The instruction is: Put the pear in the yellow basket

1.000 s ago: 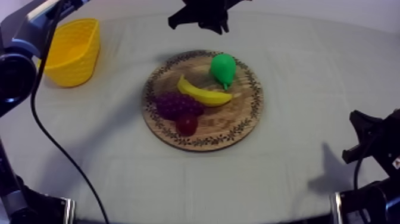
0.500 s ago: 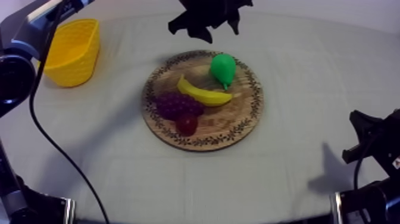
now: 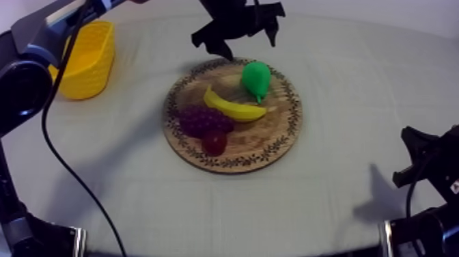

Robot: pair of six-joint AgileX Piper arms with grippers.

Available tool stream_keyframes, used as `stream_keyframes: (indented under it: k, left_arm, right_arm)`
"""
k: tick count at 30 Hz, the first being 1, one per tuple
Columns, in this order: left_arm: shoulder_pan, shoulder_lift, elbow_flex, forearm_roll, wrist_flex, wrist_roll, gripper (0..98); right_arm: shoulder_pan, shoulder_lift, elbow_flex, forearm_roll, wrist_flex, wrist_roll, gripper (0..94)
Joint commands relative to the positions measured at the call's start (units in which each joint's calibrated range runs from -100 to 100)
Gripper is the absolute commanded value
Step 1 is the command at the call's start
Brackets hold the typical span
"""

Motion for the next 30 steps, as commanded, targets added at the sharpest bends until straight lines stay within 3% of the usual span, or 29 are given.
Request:
stream_keyframes:
  k: [1,9,30]
  left_arm:
    - [-0.14,1.65,-0.86,-0.08,0.43,0.08,78.8]
    - [-0.77,9.82,-8.45,-0.79,2.75,-0.28,77.8]
    - [-1.17,27.07,-27.13,0.69,6.69,-1.48,74.1]
  right_arm:
    - [-0.03,-0.04,0.00,-0.01,0.01,0.01,0.4]
    - [-0.03,-0.04,0.00,-0.01,0.01,0.01,0.4]
    - [-0.03,-0.04,0.00,-0.01,0.01,0.01,0.4]
